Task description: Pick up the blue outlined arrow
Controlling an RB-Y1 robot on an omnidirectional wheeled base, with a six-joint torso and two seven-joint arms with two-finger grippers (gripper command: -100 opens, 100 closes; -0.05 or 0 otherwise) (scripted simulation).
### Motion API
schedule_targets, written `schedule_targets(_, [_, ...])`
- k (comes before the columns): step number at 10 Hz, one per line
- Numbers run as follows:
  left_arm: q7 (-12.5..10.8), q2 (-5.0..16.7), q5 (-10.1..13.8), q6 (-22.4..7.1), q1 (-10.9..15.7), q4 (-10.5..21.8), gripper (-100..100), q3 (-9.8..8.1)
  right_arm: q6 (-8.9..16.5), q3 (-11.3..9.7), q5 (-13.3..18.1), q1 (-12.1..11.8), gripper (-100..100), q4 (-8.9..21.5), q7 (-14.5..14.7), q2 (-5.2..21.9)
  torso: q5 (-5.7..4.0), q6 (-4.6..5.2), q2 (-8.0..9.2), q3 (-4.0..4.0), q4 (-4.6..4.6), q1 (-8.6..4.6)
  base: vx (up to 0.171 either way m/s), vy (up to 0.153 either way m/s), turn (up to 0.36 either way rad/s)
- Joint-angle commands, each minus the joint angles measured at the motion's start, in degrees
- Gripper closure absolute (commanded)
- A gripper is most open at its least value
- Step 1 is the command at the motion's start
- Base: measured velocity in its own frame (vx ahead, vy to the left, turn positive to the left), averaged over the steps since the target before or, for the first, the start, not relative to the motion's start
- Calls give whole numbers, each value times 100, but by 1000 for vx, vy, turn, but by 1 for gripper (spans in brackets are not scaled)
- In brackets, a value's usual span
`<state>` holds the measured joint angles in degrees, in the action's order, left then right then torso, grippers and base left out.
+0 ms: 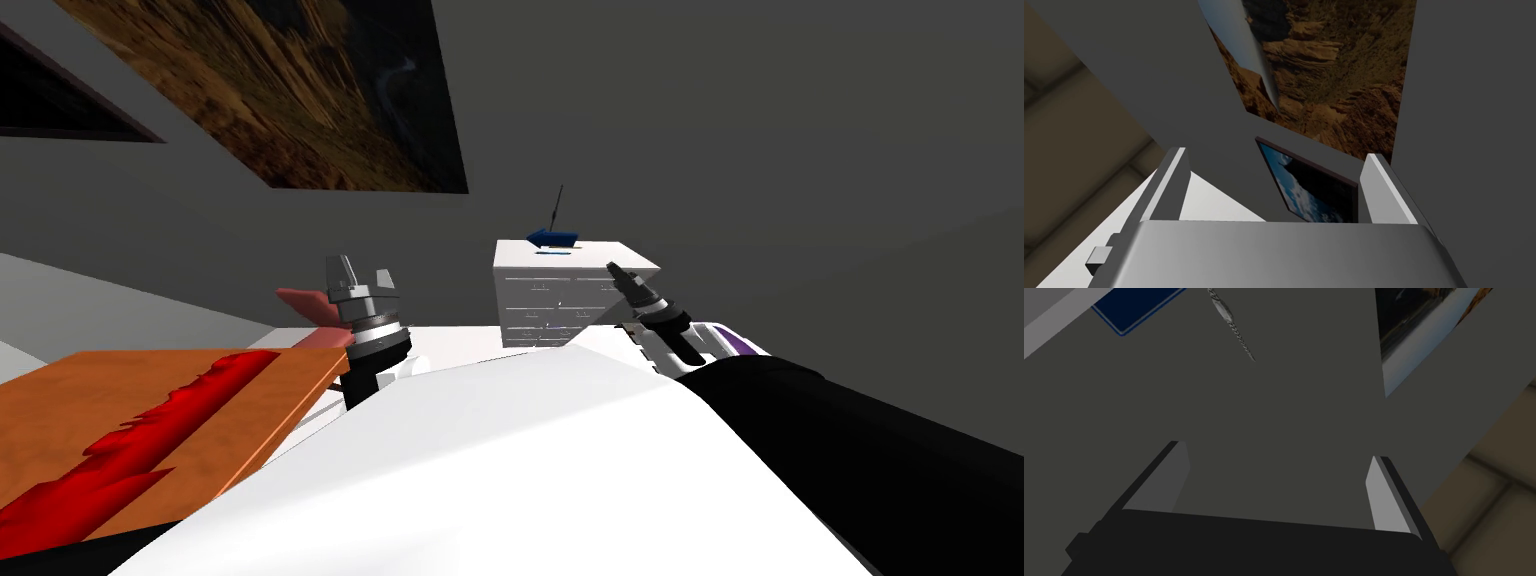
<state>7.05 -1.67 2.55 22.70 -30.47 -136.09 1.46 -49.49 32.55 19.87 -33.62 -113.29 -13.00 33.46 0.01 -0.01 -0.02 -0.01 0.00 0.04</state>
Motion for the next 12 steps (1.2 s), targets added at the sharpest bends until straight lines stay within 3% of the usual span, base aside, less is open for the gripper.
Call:
schedule_targets(1, [0,0,0,0,0,0,0,0,-144,211,98,-45,-100,202,-16,279,0,0,0,0,0,0,4,11,73])
schedule_targets(2, [0,0,0,0,-1,0,0,0,-370,410,299,-154,-100,439,-49,461,0,3,0,0,0,-2,4,14,179])
schedule_targets(3, [0,0,0,0,0,0,0,0,-370,511,299,-154,-100,501,-49,617,0,0,0,0,0,-1,4,8,79])
schedule_targets(6, [0,0,0,0,-1,0,0,-1,-816,1015,715,-393,-100,1016,-110,1152,0,3,0,0,0,-2,5,13,144])
schedule_targets(8, [0,0,0,0,-1,0,0,-1,-816,1095,715,-393,-100,1119,-110,1412,-1,4,0,0,0,-1,3,6,29])
schedule_targets(9, [0,0,0,0,-1,0,0,-1,-1032,1354,928,-522,-100,1370,-138,1615,-1,4,1,1,1,-2,1,12,176])
schedule_targets(11, [0,0,0,0,-1,0,0,-1,-1032,1374,928,-522,-100,1435,-138,1816,-1,3,0,0,0,-2,1,3,53])
schedule_targets(12, [0,0,0,0,-1,0,0,-1,-1243,1643,1142,-657,-100,1696,-165,2042,-2,5,1,1,1,-3,2,11,179])
